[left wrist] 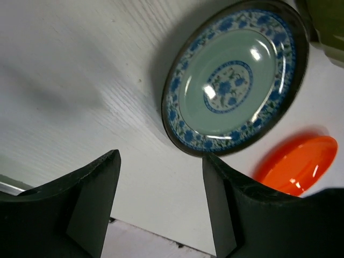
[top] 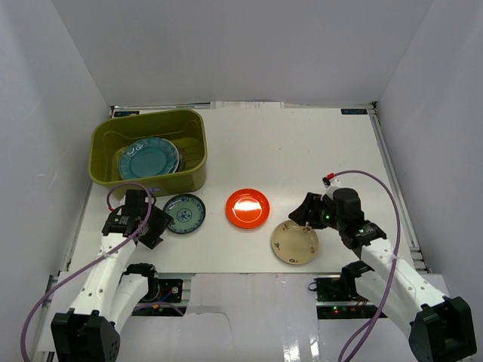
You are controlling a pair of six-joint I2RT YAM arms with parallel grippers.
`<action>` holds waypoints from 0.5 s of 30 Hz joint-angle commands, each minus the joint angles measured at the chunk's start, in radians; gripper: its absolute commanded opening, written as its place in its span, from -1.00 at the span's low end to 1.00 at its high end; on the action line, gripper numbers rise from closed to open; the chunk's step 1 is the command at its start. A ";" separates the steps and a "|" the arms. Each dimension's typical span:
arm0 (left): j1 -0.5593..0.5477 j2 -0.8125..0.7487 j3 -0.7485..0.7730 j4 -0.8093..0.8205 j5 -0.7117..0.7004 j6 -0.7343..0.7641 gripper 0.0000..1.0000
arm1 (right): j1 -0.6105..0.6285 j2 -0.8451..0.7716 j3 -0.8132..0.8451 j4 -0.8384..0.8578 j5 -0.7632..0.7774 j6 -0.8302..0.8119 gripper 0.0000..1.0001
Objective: Place the plates into the plastic bin on the countertop
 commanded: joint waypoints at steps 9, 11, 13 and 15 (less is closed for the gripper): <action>-0.003 0.091 -0.166 0.356 -0.086 -0.061 0.45 | 0.003 -0.052 -0.021 -0.127 0.176 0.010 0.54; -0.003 0.133 -0.168 0.404 -0.092 -0.040 0.45 | 0.003 -0.062 0.005 -0.172 0.310 0.029 0.50; -0.003 0.168 -0.171 0.431 -0.092 -0.021 0.40 | 0.003 -0.078 0.036 -0.267 0.423 0.029 0.46; -0.003 0.185 -0.172 0.443 -0.098 -0.011 0.25 | 0.003 -0.115 0.056 -0.332 0.575 0.058 0.45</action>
